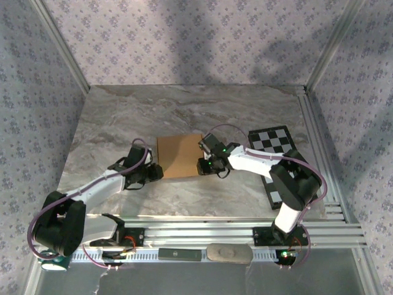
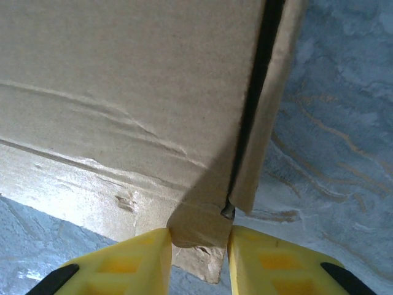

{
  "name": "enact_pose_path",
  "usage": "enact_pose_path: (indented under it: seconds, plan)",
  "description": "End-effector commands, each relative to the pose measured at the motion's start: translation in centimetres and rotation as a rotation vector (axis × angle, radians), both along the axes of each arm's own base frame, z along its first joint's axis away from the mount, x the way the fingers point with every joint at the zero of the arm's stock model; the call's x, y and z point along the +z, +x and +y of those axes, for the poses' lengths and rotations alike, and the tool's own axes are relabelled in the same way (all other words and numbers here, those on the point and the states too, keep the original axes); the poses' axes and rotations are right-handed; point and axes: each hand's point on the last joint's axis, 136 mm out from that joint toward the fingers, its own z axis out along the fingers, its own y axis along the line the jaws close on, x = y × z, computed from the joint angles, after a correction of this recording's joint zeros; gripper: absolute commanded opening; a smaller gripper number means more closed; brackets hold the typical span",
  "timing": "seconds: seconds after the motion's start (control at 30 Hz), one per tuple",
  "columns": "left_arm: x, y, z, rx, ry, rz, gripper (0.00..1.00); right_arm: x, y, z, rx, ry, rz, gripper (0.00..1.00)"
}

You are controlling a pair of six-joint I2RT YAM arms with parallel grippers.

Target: Fold the paper box

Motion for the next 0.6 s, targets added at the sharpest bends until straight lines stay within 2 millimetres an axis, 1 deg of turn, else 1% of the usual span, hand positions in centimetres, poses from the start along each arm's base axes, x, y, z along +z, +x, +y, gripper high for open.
enact_pose_path:
  seconds: [0.0,0.27,0.4,0.57]
  plan:
    - [0.7,0.8,0.0,-0.016,0.027,-0.024,0.28,0.9,0.9,0.2,0.02,0.002,-0.025,0.32]
    - [0.7,1.7,-0.2,-0.023,0.037,-0.04,0.27,1.7,1.4,0.0,0.015,0.022,-0.042,0.32]
    - [0.2,1.8,-0.1,-0.027,0.047,-0.036,0.26,1.2,1.3,0.0,0.02,0.022,-0.036,0.31]
    - [0.9,1.9,0.0,-0.021,0.042,-0.061,0.26,1.8,1.3,-0.2,0.024,0.035,-0.066,0.34]
